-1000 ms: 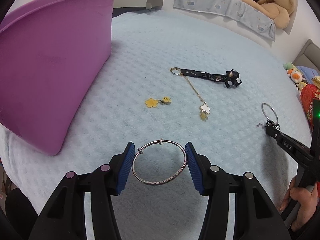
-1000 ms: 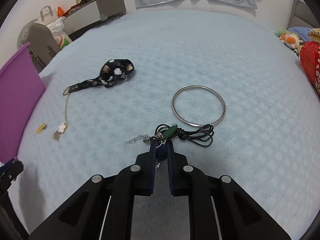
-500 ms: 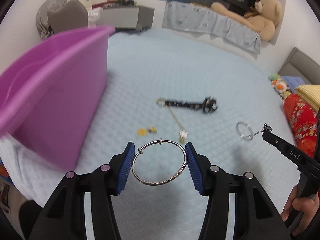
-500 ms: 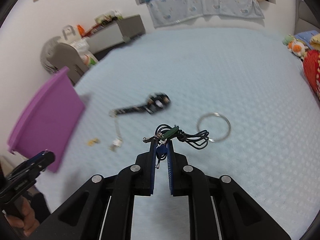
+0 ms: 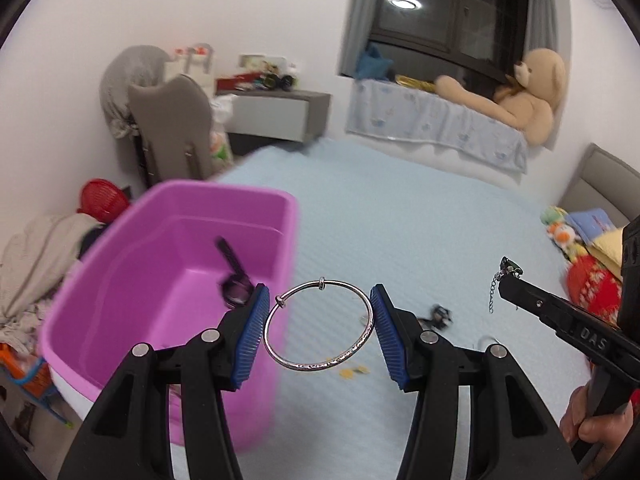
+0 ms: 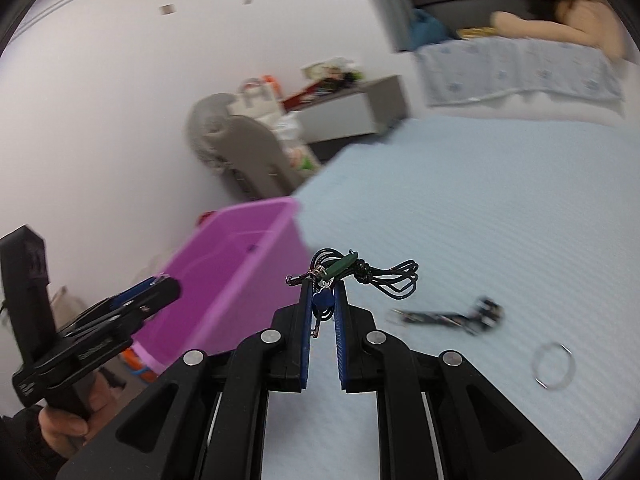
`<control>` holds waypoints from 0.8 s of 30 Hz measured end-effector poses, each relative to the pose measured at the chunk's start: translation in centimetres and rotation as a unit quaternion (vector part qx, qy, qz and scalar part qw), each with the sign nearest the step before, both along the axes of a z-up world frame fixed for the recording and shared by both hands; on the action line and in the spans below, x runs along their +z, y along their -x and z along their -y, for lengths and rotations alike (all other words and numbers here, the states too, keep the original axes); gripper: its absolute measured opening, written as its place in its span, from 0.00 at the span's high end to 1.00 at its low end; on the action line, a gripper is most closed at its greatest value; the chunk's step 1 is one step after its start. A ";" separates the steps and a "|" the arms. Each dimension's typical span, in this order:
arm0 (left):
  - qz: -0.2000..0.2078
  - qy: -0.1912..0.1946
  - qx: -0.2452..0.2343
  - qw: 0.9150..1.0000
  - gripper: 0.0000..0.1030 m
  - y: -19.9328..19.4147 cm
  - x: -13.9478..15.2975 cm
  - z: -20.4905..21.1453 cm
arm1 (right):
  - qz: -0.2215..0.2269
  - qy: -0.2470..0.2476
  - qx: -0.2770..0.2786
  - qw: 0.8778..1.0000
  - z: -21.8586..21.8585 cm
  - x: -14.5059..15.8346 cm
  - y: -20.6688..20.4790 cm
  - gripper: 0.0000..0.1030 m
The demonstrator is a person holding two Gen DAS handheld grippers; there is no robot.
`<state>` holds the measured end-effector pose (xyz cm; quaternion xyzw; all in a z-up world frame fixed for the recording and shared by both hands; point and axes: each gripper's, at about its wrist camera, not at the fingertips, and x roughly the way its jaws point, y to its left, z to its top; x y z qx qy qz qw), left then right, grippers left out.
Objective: Organize jewelry
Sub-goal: 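Carry the keychain in the right tool while the left tool carries the bangle over the bin, then open the right tool dropping the keychain while the left tool drops the bangle into the bin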
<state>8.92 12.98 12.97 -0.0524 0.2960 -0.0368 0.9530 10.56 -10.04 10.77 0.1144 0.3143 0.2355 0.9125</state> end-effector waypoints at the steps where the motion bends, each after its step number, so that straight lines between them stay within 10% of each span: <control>1: -0.001 -0.001 0.011 1.000 0.51 -0.4 0.4 -1.2 | 0.001 0.000 0.015 1.000 -1.5 0.5 -0.6 0.90; 24: -0.124 0.008 0.140 0.982 0.50 -4.6 -6.5 -15.6 | -0.088 0.149 0.183 0.968 -24.5 -3.7 -9.4 0.90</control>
